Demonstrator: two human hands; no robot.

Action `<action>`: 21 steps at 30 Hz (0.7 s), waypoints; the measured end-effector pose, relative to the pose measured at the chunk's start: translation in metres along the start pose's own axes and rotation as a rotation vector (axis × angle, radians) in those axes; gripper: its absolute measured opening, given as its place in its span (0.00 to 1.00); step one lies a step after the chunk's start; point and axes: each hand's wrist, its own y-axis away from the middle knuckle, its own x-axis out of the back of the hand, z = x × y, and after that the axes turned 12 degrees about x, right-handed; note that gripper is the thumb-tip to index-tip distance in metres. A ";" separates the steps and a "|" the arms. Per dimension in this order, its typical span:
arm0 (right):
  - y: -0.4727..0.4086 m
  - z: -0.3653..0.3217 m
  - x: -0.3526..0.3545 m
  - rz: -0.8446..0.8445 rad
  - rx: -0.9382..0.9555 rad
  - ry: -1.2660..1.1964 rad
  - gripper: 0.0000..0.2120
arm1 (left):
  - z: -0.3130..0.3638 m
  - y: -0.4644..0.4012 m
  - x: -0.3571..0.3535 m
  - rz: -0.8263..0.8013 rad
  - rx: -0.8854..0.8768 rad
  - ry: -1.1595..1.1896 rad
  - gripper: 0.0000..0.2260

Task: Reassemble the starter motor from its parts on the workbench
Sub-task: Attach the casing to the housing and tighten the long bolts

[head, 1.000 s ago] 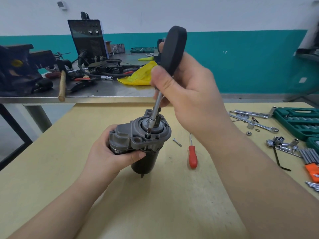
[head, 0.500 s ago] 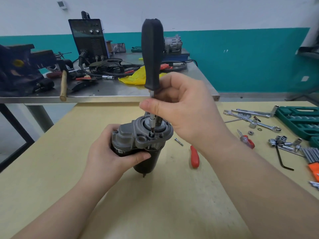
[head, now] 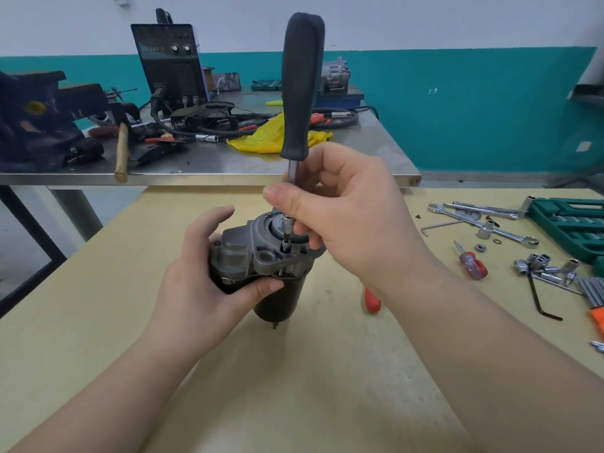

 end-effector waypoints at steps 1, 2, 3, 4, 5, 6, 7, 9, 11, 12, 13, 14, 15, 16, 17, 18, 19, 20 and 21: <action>0.001 0.000 -0.001 -0.015 0.015 -0.002 0.04 | 0.000 0.000 0.000 -0.011 -0.040 -0.015 0.39; 0.001 -0.001 0.000 -0.038 0.022 -0.003 0.02 | 0.000 0.000 0.001 -0.021 -0.072 -0.026 0.36; 0.000 -0.002 0.002 -0.068 0.021 0.003 0.04 | -0.001 -0.002 0.002 -0.024 -0.097 -0.041 0.33; 0.000 -0.003 0.004 -0.105 0.014 0.009 0.07 | -0.003 -0.003 0.003 -0.016 -0.128 -0.064 0.31; -0.001 -0.003 0.006 -0.140 0.004 0.009 0.09 | -0.005 -0.005 0.004 0.000 -0.166 -0.096 0.29; -0.002 -0.003 0.008 -0.160 -0.006 0.011 0.10 | -0.007 -0.006 0.005 0.022 -0.204 -0.123 0.29; -0.002 -0.004 0.007 -0.160 -0.012 0.009 0.08 | -0.008 -0.007 0.006 0.043 -0.232 -0.144 0.31; -0.003 -0.001 0.005 -0.110 -0.020 0.006 0.03 | -0.008 -0.007 0.006 0.061 -0.265 -0.160 0.31; -0.002 0.002 0.003 -0.051 -0.021 0.040 0.08 | -0.004 -0.006 0.004 0.045 -0.301 -0.147 0.29; -0.002 0.003 0.002 -0.043 -0.016 0.057 0.08 | -0.003 -0.005 0.003 0.036 -0.321 -0.139 0.28; -0.002 0.003 0.002 -0.049 -0.010 0.062 0.07 | -0.002 -0.005 0.003 0.030 -0.342 -0.140 0.27; -0.002 0.002 0.002 -0.072 -0.001 0.058 0.04 | -0.001 -0.006 0.004 0.030 -0.365 -0.152 0.27; -0.003 0.000 0.003 -0.101 0.001 0.047 0.01 | 0.000 -0.007 0.004 0.034 -0.390 -0.176 0.26; -0.003 -0.002 0.006 -0.138 0.002 0.053 0.03 | 0.001 -0.008 0.005 0.041 -0.414 -0.213 0.26; -0.004 -0.004 0.009 -0.183 0.001 0.064 0.06 | 0.002 -0.009 0.005 0.051 -0.436 -0.262 0.26; -0.005 -0.006 0.012 -0.226 -0.001 0.077 0.09 | 0.004 -0.011 0.006 0.067 -0.458 -0.320 0.26; -0.006 -0.007 0.014 -0.252 -0.001 0.094 0.10 | 0.006 -0.012 0.006 0.086 -0.483 -0.375 0.26; -0.006 -0.009 0.015 -0.263 0.002 0.109 0.10 | 0.008 -0.013 0.006 0.102 -0.504 -0.411 0.25; -0.006 -0.009 0.015 -0.261 -0.001 0.121 0.08 | 0.010 -0.014 0.007 0.109 -0.516 -0.423 0.24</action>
